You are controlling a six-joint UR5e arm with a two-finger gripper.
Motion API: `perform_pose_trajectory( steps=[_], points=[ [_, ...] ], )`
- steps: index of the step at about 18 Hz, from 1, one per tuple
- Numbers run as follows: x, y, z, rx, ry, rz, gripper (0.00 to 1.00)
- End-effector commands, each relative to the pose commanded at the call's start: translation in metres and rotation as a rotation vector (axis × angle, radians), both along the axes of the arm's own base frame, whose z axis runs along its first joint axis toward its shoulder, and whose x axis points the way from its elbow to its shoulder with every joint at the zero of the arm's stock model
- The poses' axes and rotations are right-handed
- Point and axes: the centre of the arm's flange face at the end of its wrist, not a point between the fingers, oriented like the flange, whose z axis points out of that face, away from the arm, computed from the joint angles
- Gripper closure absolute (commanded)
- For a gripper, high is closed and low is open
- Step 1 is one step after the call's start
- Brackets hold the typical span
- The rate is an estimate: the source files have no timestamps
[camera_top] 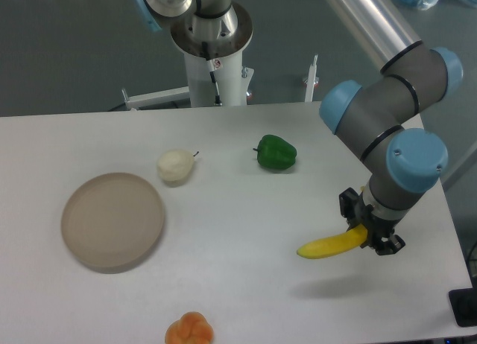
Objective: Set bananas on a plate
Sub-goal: 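Carry the held banana across the table over the beige plate, then lower the banana onto the plate and open the gripper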
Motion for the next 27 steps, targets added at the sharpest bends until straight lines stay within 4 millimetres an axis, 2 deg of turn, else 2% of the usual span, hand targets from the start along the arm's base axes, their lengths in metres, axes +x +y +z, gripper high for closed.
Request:
perform_pose_trajectory(
  steps=[3,4,5,7,8,9,10,13,15,18,21,23,25,27],
  points=[
    [0.053,0.016,0.014,0.005,0.001,0.032,0.94],
    [0.087,0.022,0.016,0.007,-0.014,0.014,0.94],
    [0.11,0.027,0.021,0.011,-0.018,0.009,0.94],
    [0.146,0.037,0.019,0.004,-0.023,-0.008,0.94],
    [0.163,0.042,0.015,-0.004,-0.029,-0.006,0.94],
    [0.193,0.049,0.01,-0.016,-0.036,-0.012,0.93],
    [0.214,0.054,0.006,-0.025,-0.04,-0.02,0.93],
    [0.274,0.059,-0.019,-0.052,-0.047,-0.042,0.93],
    [0.332,0.06,-0.029,-0.016,-0.034,-0.08,0.92],
    [0.374,0.058,-0.048,-0.027,-0.035,-0.093,0.92],
    [0.405,0.047,-0.076,-0.076,-0.044,-0.117,0.88],
    [0.413,0.038,-0.09,-0.096,-0.046,-0.125,0.82],
    [0.424,0.033,-0.1,-0.099,-0.04,-0.139,0.82],
    [0.431,0.032,-0.109,-0.101,-0.038,-0.15,0.74]
  ],
)
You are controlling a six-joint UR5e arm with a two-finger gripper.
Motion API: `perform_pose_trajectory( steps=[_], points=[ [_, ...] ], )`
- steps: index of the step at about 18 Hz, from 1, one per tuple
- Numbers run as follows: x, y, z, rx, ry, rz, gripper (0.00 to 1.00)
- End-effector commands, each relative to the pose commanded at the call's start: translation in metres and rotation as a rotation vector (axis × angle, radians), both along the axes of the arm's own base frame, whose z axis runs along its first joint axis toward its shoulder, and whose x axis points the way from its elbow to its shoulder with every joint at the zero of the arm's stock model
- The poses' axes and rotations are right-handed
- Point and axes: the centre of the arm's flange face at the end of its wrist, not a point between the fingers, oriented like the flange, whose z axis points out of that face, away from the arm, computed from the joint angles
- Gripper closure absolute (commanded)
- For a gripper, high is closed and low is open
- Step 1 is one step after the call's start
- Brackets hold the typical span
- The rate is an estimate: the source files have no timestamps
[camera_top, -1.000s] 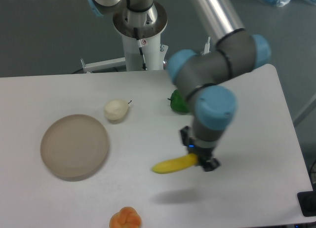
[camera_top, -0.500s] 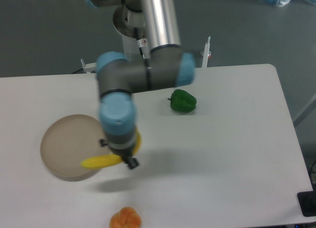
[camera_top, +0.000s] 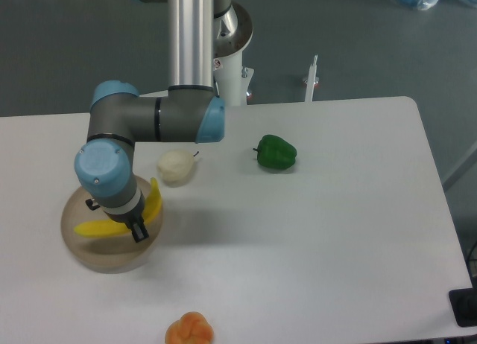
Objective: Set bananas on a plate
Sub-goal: 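Lower the banana onto the plate and open the gripper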
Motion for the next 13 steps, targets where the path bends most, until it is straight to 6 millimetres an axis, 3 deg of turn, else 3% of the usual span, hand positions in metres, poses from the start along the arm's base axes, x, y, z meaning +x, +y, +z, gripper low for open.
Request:
perform_pose_trajectory(
  steps=[1,4,11,13],
  points=[
    [0.0,0.002,0.0,0.006,-0.001,-0.003,0.65],
    [-0.001,0.006,0.004,0.025,0.001,-0.009,0.0],
    [-0.014,0.025,0.04,0.137,0.031,0.009,0.0],
    [-0.057,0.025,0.056,0.161,0.048,0.064,0.0]
  ],
)
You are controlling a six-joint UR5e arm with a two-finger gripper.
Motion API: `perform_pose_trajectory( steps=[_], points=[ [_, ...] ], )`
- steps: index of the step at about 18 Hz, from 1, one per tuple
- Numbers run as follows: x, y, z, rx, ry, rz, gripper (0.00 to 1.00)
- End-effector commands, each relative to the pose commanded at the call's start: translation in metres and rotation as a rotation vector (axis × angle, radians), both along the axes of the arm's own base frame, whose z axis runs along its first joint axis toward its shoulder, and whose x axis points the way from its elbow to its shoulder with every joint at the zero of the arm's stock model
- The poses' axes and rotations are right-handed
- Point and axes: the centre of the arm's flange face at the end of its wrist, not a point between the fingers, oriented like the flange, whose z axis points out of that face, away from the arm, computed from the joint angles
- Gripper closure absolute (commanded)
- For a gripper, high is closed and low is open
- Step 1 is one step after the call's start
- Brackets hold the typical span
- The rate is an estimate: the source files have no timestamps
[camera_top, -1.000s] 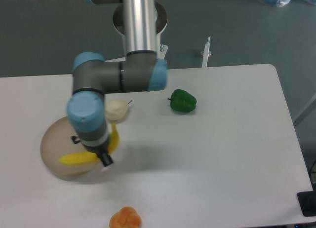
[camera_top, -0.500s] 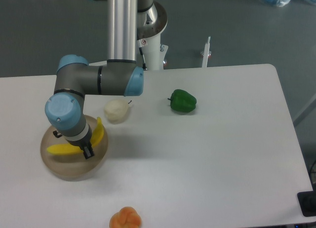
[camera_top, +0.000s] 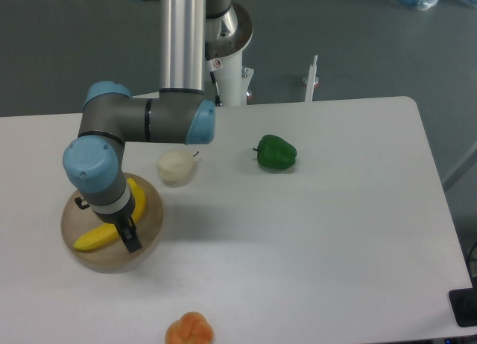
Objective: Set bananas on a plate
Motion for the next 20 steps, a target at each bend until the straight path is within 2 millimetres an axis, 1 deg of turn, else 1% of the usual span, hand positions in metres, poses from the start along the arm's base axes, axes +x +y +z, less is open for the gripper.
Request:
perform_pose_trajectory(
  steps=[1,2,3,4,6,9,10,13,15,16,18,20],
  points=[
    [-0.017,-0.002,0.009,0.011,0.007,0.02,0.0],
    [-0.052,-0.008,0.021,0.026,0.019,0.067,0.0],
    [-0.074,-0.013,0.03,0.038,0.023,0.072,0.0],
    [-0.11,-0.023,0.037,0.042,0.037,0.06,0.0],
    [-0.161,-0.037,0.038,0.034,0.059,0.034,0.0],
    [-0.232,-0.062,0.048,0.028,0.097,0.048,0.0],
    [-0.265,-0.076,0.046,0.021,0.101,0.043,0.0],
    [-0.321,-0.103,0.048,0.017,0.109,0.008,0.0],
    [-0.355,-0.119,0.042,-0.002,0.098,0.023,0.0],
    [-0.367,-0.125,0.039,-0.014,0.085,0.03,0.0],
    [-0.39,-0.132,0.026,-0.023,0.063,0.051,0.0],
    [-0.403,-0.133,0.023,-0.024,0.063,0.039,0.0]
  ],
)
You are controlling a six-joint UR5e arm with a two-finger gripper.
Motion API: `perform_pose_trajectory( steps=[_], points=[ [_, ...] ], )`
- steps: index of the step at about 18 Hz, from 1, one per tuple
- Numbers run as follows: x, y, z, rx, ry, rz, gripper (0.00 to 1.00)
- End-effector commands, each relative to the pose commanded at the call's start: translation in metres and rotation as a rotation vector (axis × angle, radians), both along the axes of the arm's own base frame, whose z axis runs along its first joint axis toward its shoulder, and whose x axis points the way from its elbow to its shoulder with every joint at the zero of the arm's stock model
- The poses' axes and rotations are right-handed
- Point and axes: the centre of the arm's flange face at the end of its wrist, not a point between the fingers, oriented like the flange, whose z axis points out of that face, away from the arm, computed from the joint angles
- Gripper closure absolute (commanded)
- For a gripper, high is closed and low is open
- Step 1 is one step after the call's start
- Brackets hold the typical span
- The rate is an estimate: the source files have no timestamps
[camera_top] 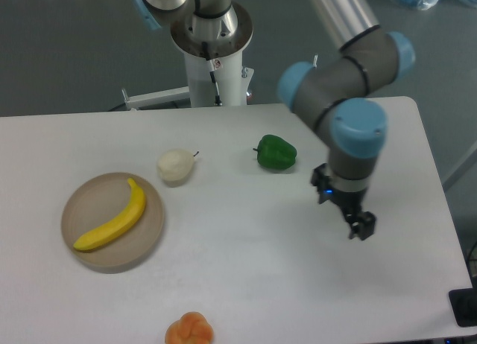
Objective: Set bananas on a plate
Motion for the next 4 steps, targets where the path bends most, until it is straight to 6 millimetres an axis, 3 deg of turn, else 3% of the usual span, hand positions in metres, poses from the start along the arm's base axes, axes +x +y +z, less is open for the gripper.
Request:
perform_pose_trajectory(
  steps=[4],
  points=[
    [-0.0071,0.0028,-0.0011,0.001,0.007,-0.014,0.0]
  ],
)
